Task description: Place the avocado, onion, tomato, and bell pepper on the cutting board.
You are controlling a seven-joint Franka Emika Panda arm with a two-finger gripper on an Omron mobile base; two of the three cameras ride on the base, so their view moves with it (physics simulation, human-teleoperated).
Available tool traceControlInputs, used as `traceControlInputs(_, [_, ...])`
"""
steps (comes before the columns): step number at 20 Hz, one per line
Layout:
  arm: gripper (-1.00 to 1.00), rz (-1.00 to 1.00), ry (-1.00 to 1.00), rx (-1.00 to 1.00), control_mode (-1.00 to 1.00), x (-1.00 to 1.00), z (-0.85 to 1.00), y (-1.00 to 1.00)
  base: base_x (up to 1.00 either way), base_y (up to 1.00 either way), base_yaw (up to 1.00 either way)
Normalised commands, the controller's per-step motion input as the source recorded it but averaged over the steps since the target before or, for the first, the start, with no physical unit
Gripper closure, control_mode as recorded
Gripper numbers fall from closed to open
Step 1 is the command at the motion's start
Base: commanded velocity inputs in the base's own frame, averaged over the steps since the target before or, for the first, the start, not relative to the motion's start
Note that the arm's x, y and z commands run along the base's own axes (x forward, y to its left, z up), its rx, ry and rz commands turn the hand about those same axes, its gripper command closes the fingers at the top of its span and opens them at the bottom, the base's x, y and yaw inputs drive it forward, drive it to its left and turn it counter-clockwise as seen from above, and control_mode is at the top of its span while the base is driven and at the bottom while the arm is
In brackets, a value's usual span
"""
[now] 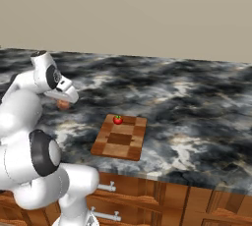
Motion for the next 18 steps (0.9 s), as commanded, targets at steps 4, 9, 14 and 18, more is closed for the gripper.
traceControlInputs(4, [1.00,-0.07,0.00,0.02,-1.00,-0.18,0.14,-0.75,0.00,0.00,0.00])
traceControlInputs(9, [1.00,-0.06,0.00,0.04,-1.00,-0.18,0.20,-0.76,0.00,0.00,0.00])
traceControlInputs(14, [1.00,-0.07,0.04,0.04,-1.00,-0.11,0.13,-0.66,0.00,0.00,0.00])
traceControlInputs(18, [1.00,-0.05,0.05,0.05,-1.00,0.00,0.00,-0.68,0.00,0.00,0.00])
